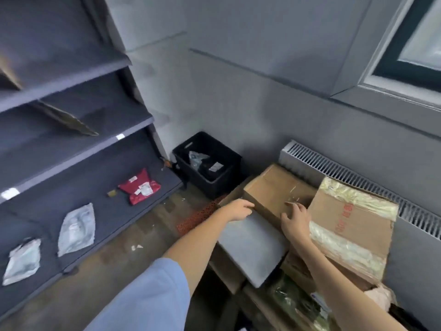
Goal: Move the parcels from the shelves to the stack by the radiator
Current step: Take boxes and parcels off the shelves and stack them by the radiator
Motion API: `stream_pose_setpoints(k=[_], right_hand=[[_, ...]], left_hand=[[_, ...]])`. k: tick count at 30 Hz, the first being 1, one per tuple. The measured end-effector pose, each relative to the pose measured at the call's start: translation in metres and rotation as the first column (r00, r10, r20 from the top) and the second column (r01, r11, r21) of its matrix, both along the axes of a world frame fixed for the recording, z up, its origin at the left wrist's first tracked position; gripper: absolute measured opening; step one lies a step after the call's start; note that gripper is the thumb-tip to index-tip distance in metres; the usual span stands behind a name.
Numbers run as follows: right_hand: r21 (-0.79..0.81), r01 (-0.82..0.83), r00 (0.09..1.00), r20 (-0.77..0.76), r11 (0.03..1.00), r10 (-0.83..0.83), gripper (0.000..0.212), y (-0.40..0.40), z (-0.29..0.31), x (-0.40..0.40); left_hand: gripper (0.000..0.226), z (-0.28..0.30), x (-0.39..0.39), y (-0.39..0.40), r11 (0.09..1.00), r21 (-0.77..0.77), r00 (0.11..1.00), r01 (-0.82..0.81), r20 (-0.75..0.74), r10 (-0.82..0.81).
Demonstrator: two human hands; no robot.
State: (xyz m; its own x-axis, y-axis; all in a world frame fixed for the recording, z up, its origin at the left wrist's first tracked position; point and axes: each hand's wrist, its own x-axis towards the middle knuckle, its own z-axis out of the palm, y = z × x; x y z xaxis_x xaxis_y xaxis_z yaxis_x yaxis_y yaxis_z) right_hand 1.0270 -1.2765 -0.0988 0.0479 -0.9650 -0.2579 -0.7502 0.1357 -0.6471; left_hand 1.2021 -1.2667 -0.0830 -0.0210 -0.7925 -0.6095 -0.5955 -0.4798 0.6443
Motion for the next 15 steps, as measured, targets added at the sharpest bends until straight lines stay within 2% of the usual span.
stream_pose_setpoints(k=[4,7,9,11,13,15], right_hand=[[-0.017,-0.292,0.956,0.017,0.956,0.292,0.031,0.032,0.009,0.124],[-0.016,-0.556,0.831,-0.02,0.831,0.556,0.035,0.078,0.018,0.232],[-0.02,-0.711,0.703,-0.022,0.703,0.71,0.039,0.125,0.029,0.304],[-0.009,-0.812,0.583,-0.002,0.583,0.812,0.042,0.177,0.035,0.37],[-0.003,-0.877,0.481,0.017,0.481,0.877,0.04,0.229,0.044,0.428],[-0.028,-0.92,0.388,0.055,0.39,0.92,0.038,0.282,0.056,0.481]], left_hand=[[0.041,0.023,0.126,0.074,0.976,-0.026,0.975,-0.218,0.046,0.219],[0.041,0.04,0.227,0.162,0.899,-0.023,0.897,-0.437,0.058,0.438],[0.041,0.053,0.289,0.233,0.797,-0.049,0.794,-0.602,0.074,0.604],[0.037,0.069,0.343,0.307,0.652,-0.107,0.651,-0.751,0.049,0.758],[0.034,0.087,0.383,0.379,0.493,-0.174,0.499,-0.852,0.01,0.866],[0.031,0.105,0.411,0.445,0.383,-0.199,0.394,-0.902,-0.013,0.919]])
